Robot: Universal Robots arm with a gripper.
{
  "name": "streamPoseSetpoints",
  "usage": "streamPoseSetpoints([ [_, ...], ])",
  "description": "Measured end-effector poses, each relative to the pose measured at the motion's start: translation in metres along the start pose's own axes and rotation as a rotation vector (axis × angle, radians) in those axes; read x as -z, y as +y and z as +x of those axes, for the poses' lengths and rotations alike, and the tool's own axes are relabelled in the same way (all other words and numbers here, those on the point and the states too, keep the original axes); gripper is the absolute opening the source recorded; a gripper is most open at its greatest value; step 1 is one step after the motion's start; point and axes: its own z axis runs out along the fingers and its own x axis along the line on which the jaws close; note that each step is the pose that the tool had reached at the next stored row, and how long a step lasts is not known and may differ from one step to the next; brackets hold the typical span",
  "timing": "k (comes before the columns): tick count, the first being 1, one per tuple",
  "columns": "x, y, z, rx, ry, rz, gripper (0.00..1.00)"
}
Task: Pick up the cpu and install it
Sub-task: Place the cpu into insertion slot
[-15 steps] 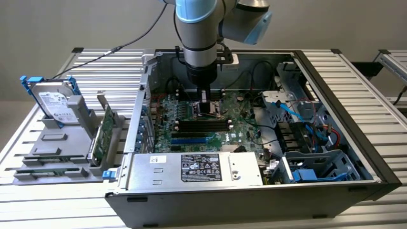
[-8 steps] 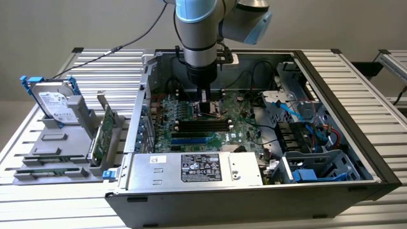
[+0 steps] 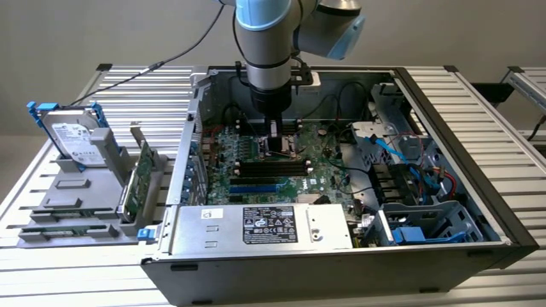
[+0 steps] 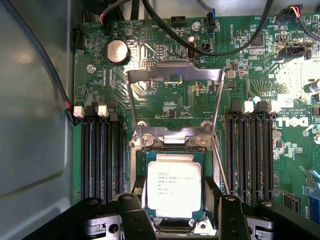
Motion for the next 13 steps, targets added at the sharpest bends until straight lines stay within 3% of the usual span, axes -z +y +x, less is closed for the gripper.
streamPoseSetpoints([
  [13,-0.0001,0.0005,0.0000,0.001,0.0000,0.0001,0.55],
])
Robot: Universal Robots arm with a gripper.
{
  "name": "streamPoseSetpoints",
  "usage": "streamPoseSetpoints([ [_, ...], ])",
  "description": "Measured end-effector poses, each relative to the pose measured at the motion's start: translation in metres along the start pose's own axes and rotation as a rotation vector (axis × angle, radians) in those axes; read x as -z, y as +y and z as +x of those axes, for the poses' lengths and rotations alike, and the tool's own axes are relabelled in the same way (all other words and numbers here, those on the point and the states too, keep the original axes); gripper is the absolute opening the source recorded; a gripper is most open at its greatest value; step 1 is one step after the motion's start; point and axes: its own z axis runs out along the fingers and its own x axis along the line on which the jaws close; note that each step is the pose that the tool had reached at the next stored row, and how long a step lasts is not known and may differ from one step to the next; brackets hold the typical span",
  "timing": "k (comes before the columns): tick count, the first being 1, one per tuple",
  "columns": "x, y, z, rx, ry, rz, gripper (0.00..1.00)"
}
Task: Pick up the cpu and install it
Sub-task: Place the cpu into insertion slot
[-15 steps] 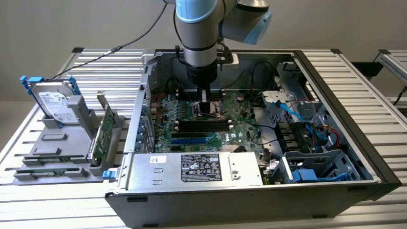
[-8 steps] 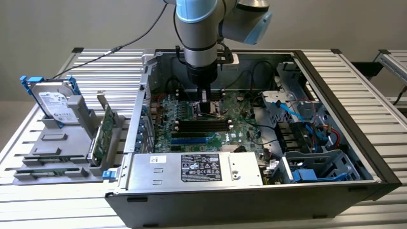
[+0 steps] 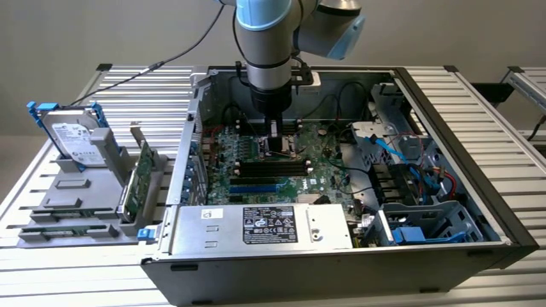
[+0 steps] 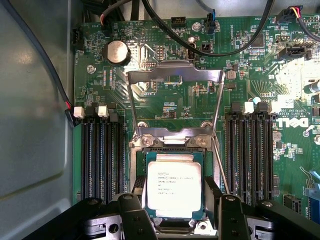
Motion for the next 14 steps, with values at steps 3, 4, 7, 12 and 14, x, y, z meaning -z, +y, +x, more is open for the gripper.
streamPoseSetpoints([
  [3,0.0000,0.0000,0.0000,0.000,0.0000,0.0000,0.56],
  [4,0.0000,0.0000,0.0000,0.000,0.0001,0.0000,0.56],
  [7,0.0000,0.0000,0.0000,0.000,0.0000,0.0000,0.63],
  [12,-0.0002,0.0006,0.0000,-0.001,0.0000,-0.0001,0.63],
  [14,-0.0002,0.0006,0.0000,-0.001,-0.0001,-0.0001,0.63],
])
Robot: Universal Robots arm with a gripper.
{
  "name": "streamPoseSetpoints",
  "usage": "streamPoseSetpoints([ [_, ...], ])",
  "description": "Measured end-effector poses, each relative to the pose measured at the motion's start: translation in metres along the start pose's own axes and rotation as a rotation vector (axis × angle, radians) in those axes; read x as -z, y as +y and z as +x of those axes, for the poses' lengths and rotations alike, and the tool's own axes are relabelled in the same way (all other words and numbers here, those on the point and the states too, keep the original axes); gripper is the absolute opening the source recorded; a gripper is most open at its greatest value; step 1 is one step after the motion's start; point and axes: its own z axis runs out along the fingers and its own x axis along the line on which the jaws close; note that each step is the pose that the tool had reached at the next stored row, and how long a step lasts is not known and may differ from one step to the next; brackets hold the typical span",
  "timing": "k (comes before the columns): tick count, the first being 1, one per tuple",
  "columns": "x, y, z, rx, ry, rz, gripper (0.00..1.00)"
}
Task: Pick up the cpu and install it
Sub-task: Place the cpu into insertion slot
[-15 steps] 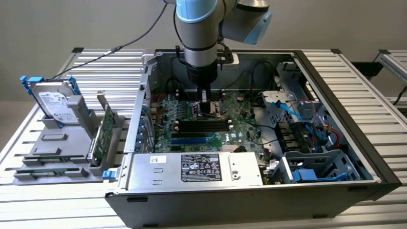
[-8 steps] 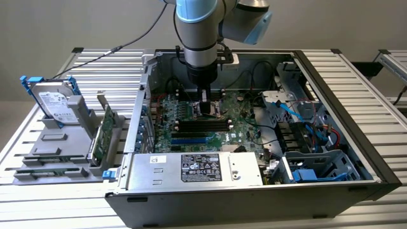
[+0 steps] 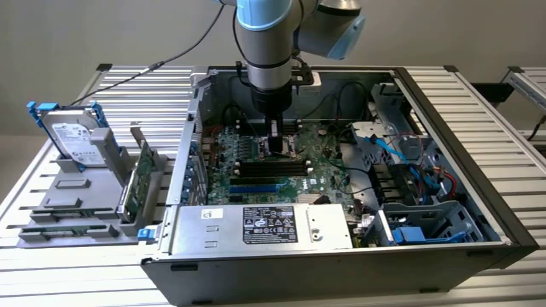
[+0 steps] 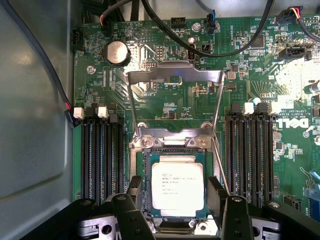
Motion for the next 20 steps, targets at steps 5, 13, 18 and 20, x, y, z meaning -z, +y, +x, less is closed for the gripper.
streamPoseSetpoints([
  [5,-0.0001,0.0000,0.0004,-0.006,-0.0006,-0.0003,0.63],
  [13,-0.0001,0.0000,0.0009,-0.016,-0.0017,-0.0010,0.63],
  [18,-0.0002,0.0000,0.0017,-0.024,-0.0027,-0.0015,0.63],
  [20,-0.0001,0.0000,0.0017,-0.026,-0.0028,-0.0015,0.63],
])
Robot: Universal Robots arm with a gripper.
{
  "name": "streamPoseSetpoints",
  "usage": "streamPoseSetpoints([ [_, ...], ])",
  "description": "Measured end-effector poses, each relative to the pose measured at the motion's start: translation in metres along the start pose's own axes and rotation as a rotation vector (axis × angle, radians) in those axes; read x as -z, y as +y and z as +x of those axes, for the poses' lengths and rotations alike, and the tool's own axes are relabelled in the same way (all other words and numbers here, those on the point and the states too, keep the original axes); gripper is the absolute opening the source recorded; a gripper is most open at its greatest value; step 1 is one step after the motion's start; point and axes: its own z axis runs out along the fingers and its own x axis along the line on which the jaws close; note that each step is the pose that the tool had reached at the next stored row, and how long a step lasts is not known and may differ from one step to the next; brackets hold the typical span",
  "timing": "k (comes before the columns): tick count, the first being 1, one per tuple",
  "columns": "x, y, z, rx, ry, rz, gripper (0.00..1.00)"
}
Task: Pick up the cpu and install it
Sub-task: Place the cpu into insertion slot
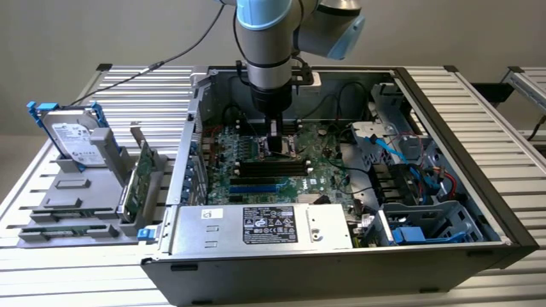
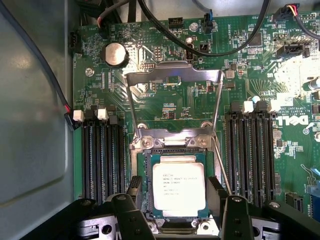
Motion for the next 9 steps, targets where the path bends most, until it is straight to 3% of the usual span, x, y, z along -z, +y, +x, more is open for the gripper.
streamPoseSetpoints([
  [9,-0.0001,0.0002,0.0012,-0.002,-0.0003,-0.0001,0.63],
])
